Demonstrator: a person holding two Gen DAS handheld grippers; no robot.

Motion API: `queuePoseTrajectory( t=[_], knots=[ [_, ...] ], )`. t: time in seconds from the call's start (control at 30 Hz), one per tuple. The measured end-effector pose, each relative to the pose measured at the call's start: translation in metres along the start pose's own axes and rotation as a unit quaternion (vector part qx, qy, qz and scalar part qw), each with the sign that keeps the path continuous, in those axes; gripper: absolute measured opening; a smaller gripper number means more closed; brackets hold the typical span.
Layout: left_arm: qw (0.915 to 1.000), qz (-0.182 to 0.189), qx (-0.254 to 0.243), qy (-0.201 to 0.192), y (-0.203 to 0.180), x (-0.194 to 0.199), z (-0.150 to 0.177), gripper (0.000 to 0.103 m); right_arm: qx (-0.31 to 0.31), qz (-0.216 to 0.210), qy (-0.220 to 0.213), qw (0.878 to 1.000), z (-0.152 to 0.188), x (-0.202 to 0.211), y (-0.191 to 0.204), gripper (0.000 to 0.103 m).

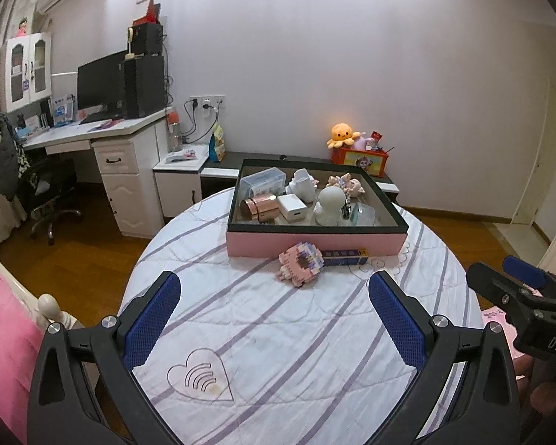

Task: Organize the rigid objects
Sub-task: 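Withdraw both tools from the box back over the table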

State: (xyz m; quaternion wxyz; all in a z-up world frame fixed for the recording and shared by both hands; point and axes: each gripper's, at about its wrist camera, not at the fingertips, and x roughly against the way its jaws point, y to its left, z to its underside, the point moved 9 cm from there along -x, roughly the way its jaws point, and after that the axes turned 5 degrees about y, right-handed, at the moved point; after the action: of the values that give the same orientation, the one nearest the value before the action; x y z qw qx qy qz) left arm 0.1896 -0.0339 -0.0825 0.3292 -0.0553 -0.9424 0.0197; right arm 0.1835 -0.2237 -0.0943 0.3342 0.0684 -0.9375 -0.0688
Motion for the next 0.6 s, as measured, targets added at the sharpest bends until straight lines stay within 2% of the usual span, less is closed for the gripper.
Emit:
queuePoseTrajectory(
  t=[0.6],
  knots=[
    [1.0000,0.000,0.006,0.003,0.0074,0.0032,0.0056,0.103,0.003,0.005,0.003,1.000,0.0012,0.0022,0.0028,0.103]
  ],
)
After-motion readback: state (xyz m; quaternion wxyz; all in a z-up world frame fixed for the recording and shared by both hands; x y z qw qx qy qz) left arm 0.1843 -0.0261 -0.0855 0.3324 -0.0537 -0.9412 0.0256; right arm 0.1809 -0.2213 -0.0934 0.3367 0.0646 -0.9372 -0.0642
